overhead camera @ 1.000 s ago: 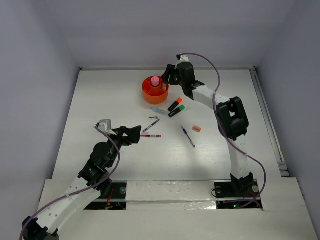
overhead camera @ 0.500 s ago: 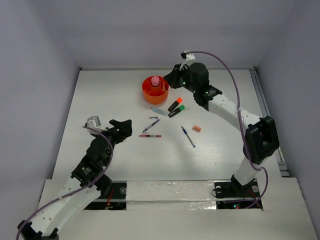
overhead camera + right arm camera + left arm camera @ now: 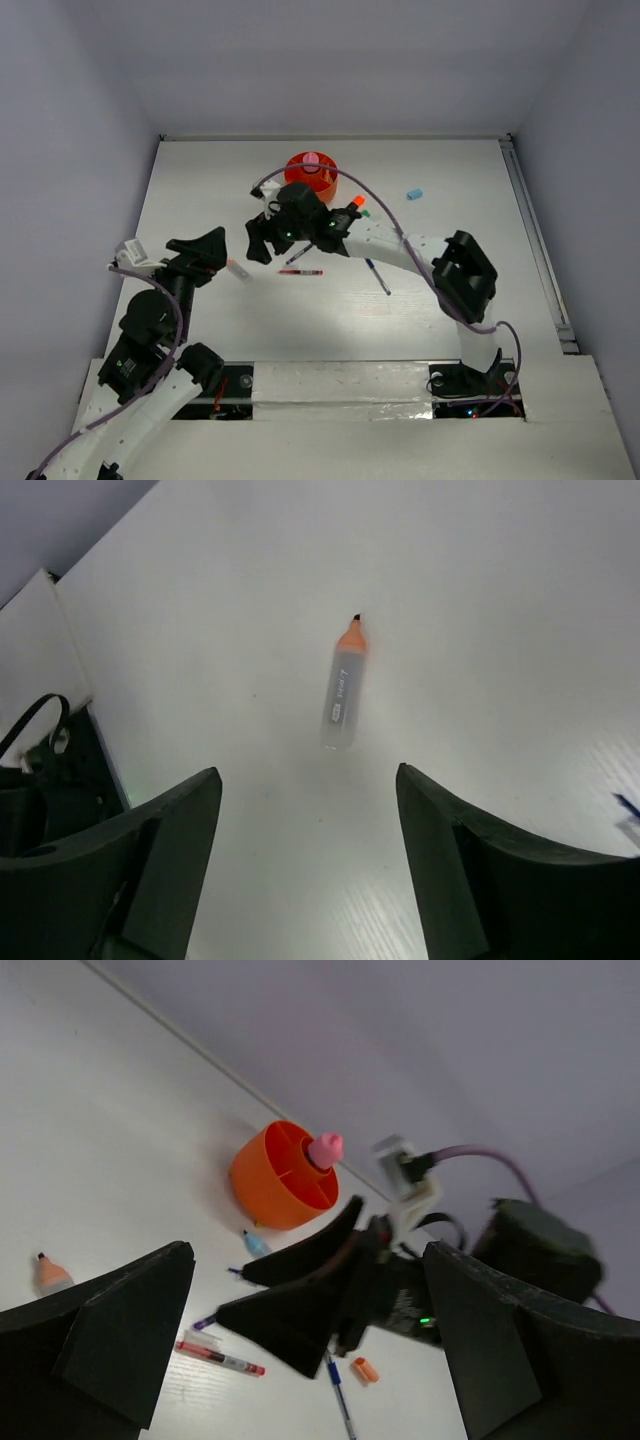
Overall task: Sort the stationery into containers
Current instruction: Pick up the pen from the center of the board.
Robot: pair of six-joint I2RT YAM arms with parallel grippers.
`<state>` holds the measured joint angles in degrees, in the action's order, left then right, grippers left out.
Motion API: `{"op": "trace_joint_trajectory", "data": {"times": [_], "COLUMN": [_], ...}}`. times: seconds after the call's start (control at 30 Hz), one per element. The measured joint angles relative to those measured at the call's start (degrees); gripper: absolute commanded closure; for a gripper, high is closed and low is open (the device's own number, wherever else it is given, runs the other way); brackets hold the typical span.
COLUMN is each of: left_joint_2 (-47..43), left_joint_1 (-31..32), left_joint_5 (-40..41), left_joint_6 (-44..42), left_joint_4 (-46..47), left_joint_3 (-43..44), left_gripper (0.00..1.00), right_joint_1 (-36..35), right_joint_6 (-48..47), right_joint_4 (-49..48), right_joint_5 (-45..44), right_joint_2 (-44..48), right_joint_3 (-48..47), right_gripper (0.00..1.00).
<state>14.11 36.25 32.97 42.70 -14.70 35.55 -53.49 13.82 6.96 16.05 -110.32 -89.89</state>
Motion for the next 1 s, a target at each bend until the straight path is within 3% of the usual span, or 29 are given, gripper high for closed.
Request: {"op": "trace_joint_trajectory", "data": {"times": [0.43,0.6,0.8,0.9,0.93,1.0], "left_joint_2": [-5.0,-5.0,-6.2,-6.2,-6.2,-6.2], "left_joint_1": [0.0,0.0,0.0,0.0,0.0,0.0], "left_joint_5": [3.1,3.1,3.2,3.1,3.1,3.0], "left_joint_6": [-2.3,-3.2,-3.2,-3.0,-2.8,-2.5], "left_joint_4": [-4.9,-6.3,-6.7,-7.0,-7.1,-7.3], "left_joint_3": [4.3,4.7,4.7,4.7,4.7,4.7], "left_gripper": [0.01,0.01,0.01,0.01,0.01,0.01], "right_joint_1": [-7.0,-8.1,-9.0,-9.5,-9.6,-9.7], "right_joint_6": [-4.3,-5.3,-6.7,-7.1,-7.4,-7.6], "right_joint_4": [17.0,21.4,23.1,23.5,23.5,23.5], "right_joint_5": [-9.3,-13.0,-18.3,-20.3,-20.7,-21.6], "right_joint_2": [-25.0,-34.2,-38.6,-38.7,-38.9,-39.2], "right_joint_3": [-26.9,-39.4,-44.3,-44.4,-44.4,-45.0], "right_gripper": [0.19,0.28,0.38,0.50,0.66,0.80]}}
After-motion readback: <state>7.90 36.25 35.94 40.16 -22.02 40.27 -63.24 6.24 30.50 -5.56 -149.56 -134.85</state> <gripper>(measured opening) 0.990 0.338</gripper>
